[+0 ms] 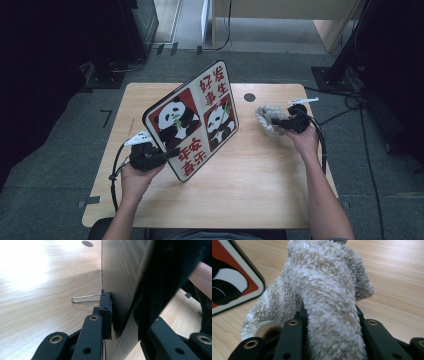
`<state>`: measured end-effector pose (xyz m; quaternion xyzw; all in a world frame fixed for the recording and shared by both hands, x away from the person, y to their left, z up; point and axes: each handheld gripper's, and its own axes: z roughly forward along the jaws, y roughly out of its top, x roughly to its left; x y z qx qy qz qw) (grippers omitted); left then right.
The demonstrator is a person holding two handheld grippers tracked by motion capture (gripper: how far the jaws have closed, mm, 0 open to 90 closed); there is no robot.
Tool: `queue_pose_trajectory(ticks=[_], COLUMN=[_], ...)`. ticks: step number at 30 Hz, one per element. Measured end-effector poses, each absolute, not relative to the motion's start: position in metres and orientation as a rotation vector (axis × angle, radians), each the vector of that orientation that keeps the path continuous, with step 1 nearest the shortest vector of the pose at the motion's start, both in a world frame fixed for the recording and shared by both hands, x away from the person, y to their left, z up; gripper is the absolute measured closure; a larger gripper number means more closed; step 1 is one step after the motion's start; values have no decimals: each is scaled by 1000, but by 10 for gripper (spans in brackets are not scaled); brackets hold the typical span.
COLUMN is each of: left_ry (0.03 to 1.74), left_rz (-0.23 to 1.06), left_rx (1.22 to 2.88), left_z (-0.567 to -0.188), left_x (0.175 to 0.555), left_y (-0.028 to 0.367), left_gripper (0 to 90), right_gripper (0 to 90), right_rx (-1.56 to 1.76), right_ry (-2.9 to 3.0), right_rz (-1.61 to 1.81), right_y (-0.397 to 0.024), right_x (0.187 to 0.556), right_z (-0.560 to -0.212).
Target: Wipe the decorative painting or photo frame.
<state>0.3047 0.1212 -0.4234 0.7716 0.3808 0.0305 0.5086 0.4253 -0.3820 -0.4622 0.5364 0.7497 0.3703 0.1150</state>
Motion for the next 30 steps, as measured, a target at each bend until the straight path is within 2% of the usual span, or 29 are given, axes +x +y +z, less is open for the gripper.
queue_pose_trajectory(ticks=[30], left_ry=[883], left_rz=[78], left_rx=[1900], left_z=[-420], left_x=[284], left_y=[129], left_gripper=[800], right_gripper=[667], right_rx=[1379], right_ry=[2244], right_rz=[1280], right_y=[-356], right_x=[400], right_z=[-401])
